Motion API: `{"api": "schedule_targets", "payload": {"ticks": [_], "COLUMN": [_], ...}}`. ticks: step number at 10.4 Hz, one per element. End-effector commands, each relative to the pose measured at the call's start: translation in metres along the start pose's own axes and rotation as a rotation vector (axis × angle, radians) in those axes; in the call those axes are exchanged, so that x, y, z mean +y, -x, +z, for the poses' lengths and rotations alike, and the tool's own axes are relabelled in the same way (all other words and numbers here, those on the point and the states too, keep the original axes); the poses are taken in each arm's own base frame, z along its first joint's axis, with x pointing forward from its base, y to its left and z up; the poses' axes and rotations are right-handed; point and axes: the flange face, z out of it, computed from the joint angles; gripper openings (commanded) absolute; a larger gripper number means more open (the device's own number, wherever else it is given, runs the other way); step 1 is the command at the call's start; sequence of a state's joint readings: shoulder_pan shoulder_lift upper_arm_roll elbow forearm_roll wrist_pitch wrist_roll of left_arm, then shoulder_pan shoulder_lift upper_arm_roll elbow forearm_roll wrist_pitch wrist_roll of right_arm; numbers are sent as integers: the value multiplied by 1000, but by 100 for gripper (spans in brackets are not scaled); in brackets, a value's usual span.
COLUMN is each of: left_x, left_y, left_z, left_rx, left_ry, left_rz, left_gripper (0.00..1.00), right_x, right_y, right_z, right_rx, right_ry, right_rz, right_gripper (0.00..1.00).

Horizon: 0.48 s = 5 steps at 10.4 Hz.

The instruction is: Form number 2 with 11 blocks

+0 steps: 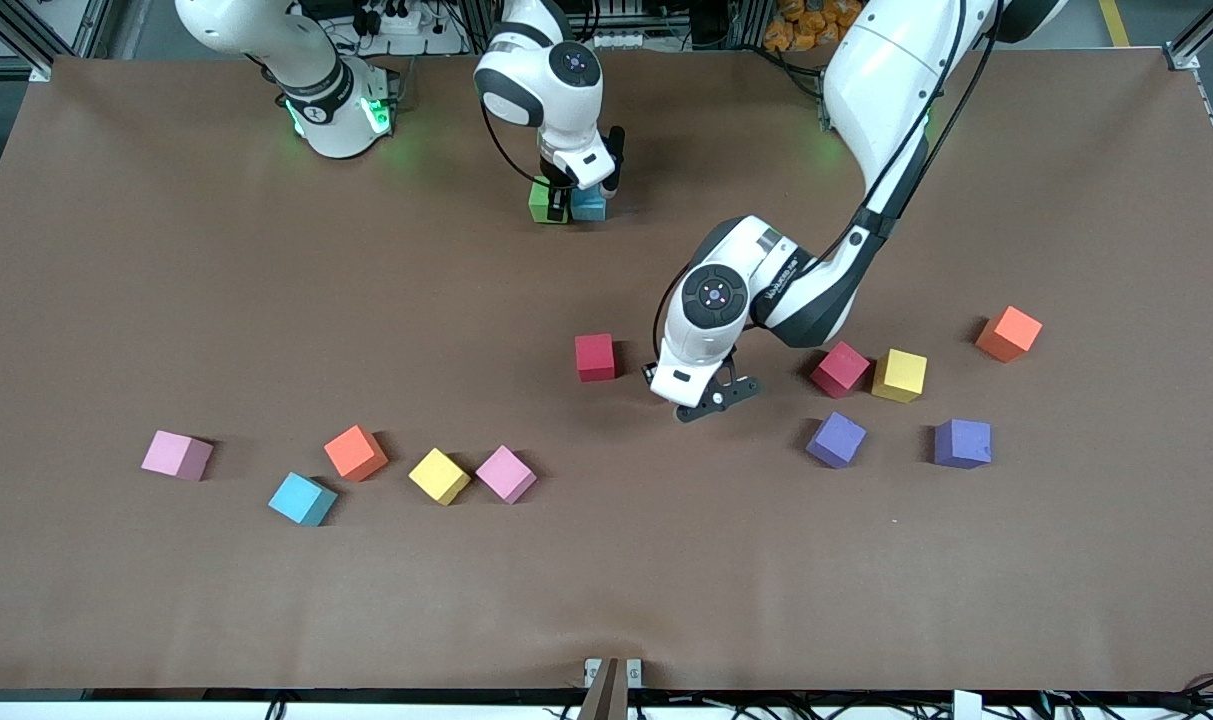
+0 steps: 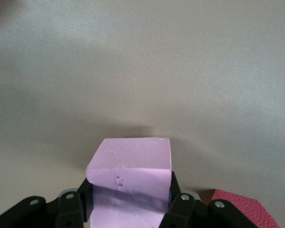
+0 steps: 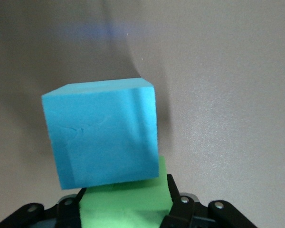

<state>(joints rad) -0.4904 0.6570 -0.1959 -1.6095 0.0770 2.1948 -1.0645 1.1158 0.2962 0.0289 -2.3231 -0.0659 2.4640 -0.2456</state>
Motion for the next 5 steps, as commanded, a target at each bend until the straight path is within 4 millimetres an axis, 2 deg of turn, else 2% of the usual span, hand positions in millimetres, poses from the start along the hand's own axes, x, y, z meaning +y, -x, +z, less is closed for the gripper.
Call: {"api": "schedule_targets", "payload": {"ticks": [1,5], "left_x": [-1,-5], "left_y": [13,38], "left_z": [-12,-34], "left_rx": [-6,-52], "left_ry": [-23,-93], "left_rz": [19,28], "left_gripper": [40,40], "right_x": [-5,-4], "right_y": [-6,-9], "right_z": [-1,0], "right_rx": [-4,0], "right_ry": [12,17], "right_rz": [19,13], "right_gripper": [55,55]}}
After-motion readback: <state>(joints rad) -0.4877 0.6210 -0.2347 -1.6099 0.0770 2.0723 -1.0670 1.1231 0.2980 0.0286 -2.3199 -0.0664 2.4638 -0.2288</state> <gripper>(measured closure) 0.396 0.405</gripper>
